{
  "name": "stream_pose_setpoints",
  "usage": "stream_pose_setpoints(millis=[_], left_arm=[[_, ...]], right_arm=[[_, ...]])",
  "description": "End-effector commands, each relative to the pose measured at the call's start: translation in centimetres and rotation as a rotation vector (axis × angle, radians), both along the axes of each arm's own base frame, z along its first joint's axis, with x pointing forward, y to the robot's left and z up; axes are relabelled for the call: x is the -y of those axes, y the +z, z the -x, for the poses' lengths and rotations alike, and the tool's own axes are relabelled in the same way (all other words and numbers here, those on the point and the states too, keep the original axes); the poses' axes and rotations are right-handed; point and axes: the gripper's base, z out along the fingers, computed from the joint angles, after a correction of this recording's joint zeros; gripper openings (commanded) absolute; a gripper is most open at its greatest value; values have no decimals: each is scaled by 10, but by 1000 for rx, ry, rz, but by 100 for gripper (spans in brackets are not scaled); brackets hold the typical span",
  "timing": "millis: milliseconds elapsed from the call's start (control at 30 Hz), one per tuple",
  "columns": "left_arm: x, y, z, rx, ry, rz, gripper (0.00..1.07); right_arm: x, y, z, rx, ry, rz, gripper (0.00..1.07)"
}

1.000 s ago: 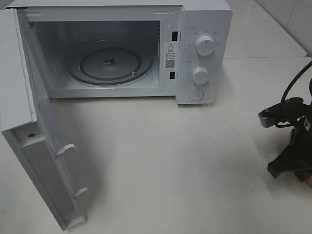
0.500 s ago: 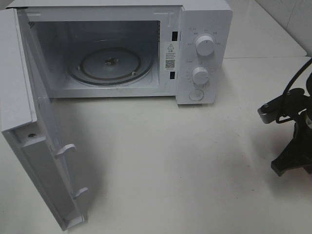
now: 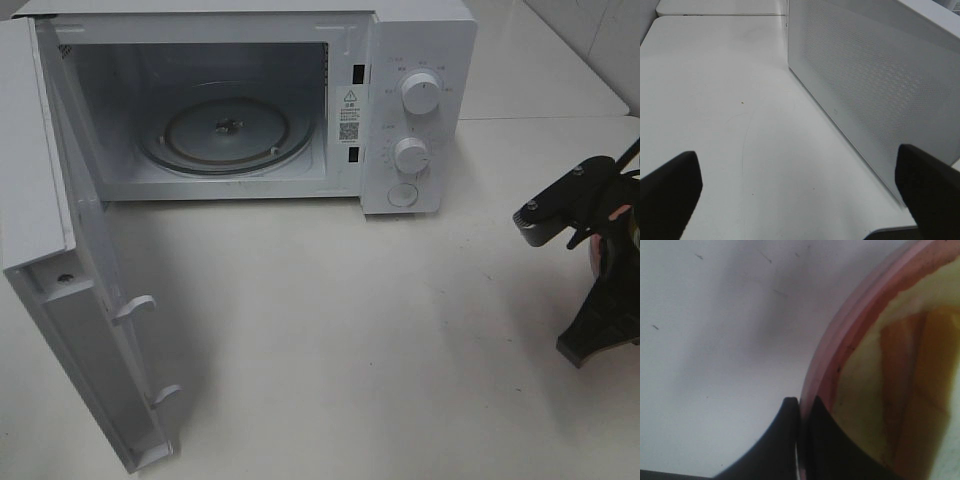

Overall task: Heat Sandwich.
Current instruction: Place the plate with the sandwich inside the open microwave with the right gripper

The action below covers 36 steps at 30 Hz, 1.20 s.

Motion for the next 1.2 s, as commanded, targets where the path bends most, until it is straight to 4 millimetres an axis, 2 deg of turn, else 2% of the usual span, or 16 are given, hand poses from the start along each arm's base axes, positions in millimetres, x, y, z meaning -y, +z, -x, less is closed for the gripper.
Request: stream_pose_setpoints(millis=[33, 567, 800, 1200], left_arm=[[0, -1, 2, 12, -8, 9, 98], [0, -1, 2, 12, -8, 9, 98], [0, -1, 2, 12, -8, 9, 98], [0, -1, 2, 12, -8, 9, 98]], right_arm=[[-5, 9, 7, 7, 70, 33, 0], [-46, 25, 40, 3, 375, 35, 0], [-65, 28, 57, -42, 618, 45, 0], [-80, 27, 71, -106, 891, 77, 0]])
